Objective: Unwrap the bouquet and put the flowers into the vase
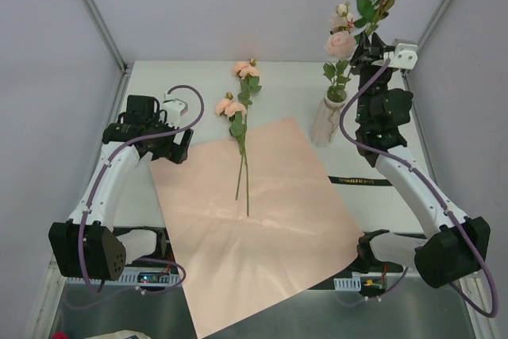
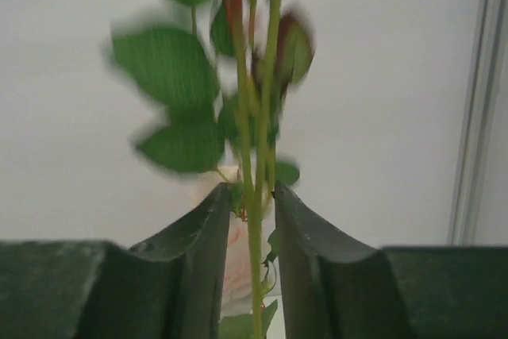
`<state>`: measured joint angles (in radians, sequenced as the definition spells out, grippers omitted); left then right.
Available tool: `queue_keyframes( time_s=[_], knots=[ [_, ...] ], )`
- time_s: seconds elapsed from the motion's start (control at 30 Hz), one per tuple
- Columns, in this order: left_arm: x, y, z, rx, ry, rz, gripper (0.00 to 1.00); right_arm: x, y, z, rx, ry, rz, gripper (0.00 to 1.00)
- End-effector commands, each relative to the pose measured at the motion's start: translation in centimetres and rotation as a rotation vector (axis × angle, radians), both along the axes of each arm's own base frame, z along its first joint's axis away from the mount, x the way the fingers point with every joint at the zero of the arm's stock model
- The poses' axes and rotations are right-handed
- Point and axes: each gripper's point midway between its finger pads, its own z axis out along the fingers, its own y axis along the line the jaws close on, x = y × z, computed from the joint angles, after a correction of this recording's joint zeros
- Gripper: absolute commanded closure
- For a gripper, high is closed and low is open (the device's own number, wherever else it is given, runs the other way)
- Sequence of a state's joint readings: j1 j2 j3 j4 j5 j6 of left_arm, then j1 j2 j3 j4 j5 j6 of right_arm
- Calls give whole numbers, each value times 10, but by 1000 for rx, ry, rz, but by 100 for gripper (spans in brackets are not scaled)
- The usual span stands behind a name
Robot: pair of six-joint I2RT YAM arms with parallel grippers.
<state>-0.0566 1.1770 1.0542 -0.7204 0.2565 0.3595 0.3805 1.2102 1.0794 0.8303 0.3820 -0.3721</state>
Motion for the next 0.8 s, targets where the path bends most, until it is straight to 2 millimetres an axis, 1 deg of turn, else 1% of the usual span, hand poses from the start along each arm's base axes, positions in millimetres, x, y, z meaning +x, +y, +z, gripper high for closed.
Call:
queue_keyframes(
  time_s=[0.0,0.03,0.1,0.2,0.23,0.3,0.33,0.37,0.4,0.43,0.47,0.5,0.53,0.57,0.6,0.63,0.67,0.7,0.73,0.77],
  knots=[
    [0,6,14,14,-42,2,1,-26,-17,22,95,-73,-9,54],
    [-1,6,13,15,-41,1,1,-29,-18,21,112,-65,-2,48],
    [-1,6,13,14,-40,4,1,-33,-17,21,120,-57,16,44],
    [0,5,17,6,-49,5,1,-42,-14,24,128,-47,56,41],
    [0,5,17,6,-49,8,1,-48,-13,24,128,-37,77,42],
    [1,4,18,1,-51,12,1,-56,-4,26,144,-29,134,42],
    [1,4,19,1,-51,15,1,-61,4,24,125,-10,171,42],
    [2,5,19,3,-48,20,1,-66,21,22,99,7,213,42],
    [2,5,19,3,-50,25,1,-72,30,25,79,14,237,41],
    [3,7,18,9,-47,33,1,-73,41,17,44,55,261,41],
    [4,7,18,11,-43,38,1,-80,62,13,18,77,317,40],
    [5,7,19,10,-43,43,1,-81,73,6,-12,105,341,39],
    [5,8,19,10,-43,46,1,-78,85,-8,-49,175,358,39],
    [5,8,20,11,-45,49,1,-83,104,-17,-76,213,403,37],
    [5,8,20,11,-46,49,1,-82,114,-27,-102,250,415,36],
    [5,9,20,13,-46,51,1,-76,124,-50,-143,323,404,35],
    [5,9,20,14,-48,50,1,-79,139,-62,-168,357,425,32],
    [5,9,20,17,-48,51,1,-77,146,-75,-180,393,431,31],
    [5,11,20,24,-50,57,1,-71,159,-97,-215,461,438,31],
    [5,12,20,29,-50,58,1,-72,169,-109,-234,501,454,30]
  ],
)
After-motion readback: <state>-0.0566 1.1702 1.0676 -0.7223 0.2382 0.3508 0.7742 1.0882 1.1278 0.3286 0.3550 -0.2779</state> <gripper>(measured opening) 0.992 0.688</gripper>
